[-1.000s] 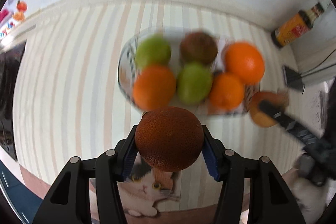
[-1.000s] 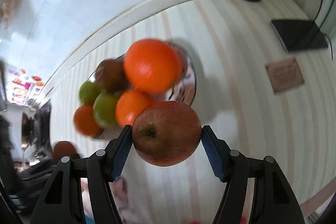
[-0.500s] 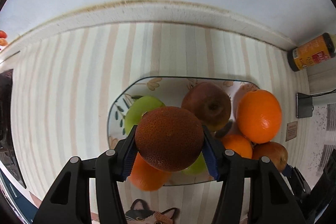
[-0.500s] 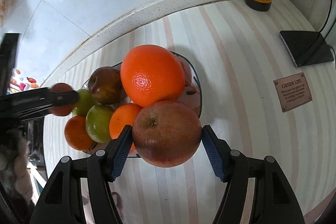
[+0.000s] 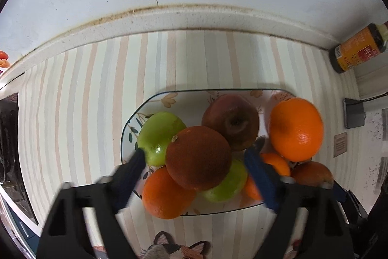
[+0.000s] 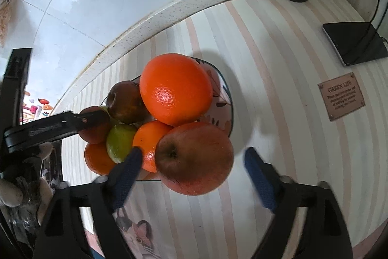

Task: Organize fruits
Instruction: 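Place the pear on the plate with the right tool while the left places the tangerine, then withdraw both tools and move them toward the red cherry tomatoes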

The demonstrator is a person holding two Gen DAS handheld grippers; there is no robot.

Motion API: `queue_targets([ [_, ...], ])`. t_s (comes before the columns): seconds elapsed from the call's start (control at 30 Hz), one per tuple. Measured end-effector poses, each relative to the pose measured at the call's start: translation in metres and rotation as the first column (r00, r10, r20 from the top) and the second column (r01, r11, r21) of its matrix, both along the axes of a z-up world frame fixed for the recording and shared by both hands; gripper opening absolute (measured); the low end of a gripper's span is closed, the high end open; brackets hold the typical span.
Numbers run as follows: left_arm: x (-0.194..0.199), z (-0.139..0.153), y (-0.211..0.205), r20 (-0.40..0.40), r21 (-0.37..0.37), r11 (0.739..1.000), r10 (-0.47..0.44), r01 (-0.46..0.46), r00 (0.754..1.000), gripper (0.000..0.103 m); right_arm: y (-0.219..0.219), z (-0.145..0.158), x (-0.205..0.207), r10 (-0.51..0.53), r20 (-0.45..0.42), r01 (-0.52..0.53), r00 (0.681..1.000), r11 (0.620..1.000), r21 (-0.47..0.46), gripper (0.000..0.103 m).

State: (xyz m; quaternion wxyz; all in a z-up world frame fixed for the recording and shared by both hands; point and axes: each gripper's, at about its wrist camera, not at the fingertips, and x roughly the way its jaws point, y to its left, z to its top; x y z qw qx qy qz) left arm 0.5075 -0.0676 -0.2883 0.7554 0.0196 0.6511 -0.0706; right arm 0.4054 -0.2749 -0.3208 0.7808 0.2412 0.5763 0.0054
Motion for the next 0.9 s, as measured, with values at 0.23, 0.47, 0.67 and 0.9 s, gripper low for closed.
queue_targets([
  [0.23, -0.030, 0.035, 0.015, 0.067, -0.014, 1.000, 0.020, -0.019, 0.998, 0.092, 0.002, 0.037, -0.009, 0.019, 0.015, -0.017, 1.000, 0.990, -0.137, 0.098],
  [0.47, -0.089, 0.069, 0.036, 0.149, 0.002, 0.998, 0.054, -0.055, 0.987, 0.092, 0.026, 0.085, -0.030, 0.124, 0.042, -0.109, 0.991, 0.958, -0.265, 0.098],
  [0.67, -0.141, 0.105, 0.047, 0.236, 0.003, 0.997, 0.069, -0.072, 0.969, 0.092, 0.045, 0.125, -0.065, 0.166, 0.096, -0.128, 0.981, 0.940, -0.316, 0.098],
  [0.9, -0.192, 0.151, 0.052, 0.331, 0.002, 0.999, 0.047, -0.051, 0.942, 0.092, 0.061, 0.166, -0.108, 0.180, 0.142, -0.122, 0.973, 0.930, -0.347, 0.098],
])
